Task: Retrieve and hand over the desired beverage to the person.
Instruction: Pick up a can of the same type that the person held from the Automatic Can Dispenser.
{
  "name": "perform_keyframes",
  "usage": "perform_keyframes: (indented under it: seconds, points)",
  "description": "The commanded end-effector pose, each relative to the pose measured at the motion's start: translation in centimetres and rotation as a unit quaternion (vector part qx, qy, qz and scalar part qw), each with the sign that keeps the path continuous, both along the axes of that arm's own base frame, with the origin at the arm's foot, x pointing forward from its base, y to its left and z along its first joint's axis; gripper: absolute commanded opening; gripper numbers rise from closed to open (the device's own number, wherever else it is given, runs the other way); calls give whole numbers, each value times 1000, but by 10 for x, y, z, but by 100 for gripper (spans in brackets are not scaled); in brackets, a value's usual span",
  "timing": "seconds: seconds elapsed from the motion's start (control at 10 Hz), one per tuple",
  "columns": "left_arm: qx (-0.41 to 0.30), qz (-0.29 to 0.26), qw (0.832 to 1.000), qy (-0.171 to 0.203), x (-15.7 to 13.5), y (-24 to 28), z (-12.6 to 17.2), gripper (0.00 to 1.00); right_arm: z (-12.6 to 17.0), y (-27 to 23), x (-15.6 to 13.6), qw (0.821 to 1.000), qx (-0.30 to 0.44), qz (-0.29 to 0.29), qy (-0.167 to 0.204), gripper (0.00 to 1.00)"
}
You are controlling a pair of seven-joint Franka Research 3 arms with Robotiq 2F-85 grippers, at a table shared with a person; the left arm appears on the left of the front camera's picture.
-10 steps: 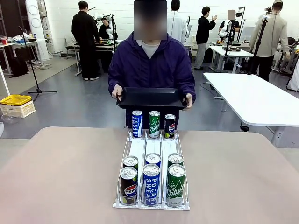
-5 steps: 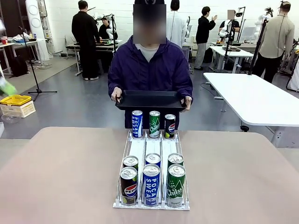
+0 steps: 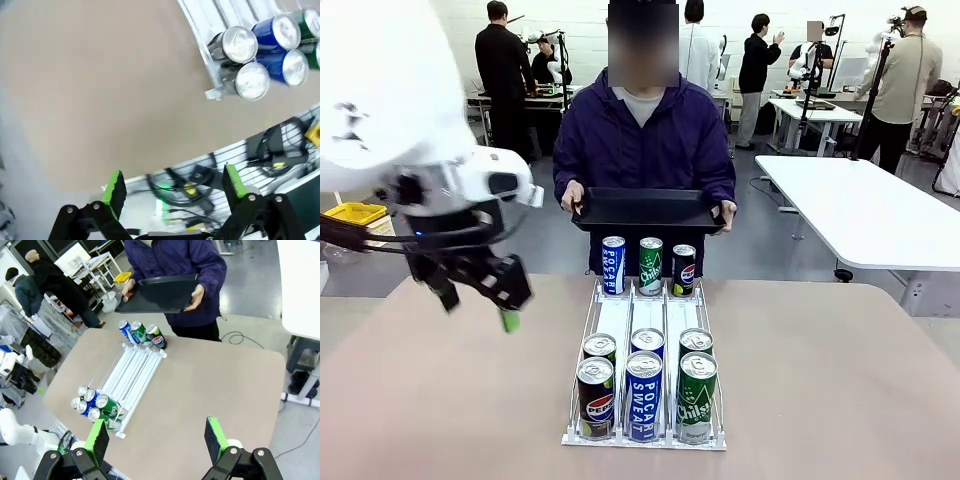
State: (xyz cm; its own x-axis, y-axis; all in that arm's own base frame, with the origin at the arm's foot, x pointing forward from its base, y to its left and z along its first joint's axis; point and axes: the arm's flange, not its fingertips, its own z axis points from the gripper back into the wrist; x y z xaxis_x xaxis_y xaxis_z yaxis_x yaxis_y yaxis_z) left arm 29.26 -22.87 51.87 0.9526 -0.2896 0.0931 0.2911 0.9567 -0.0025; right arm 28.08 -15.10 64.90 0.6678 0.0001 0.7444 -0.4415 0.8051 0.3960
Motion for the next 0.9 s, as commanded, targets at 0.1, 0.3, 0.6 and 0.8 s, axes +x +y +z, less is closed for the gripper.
perform_keyframes:
  seconds: [0.1,0.3,0.6,0.8]
  points:
    - [-72,78,994,-1,10,-37,-12,100,-1,-1,2,1000,10,11,-7,100]
    - [-45,62,997,19,5,-30,-16,100,-1,-1,2,1000,10,11,-7,100]
    - [-45,62,997,19,5,-30,-16,100,-1,-1,2,1000,10,11,-7,100]
    - [-45,62,997,19,5,-30,-16,100,-1,-1,2,1000,10,11,-7,100]
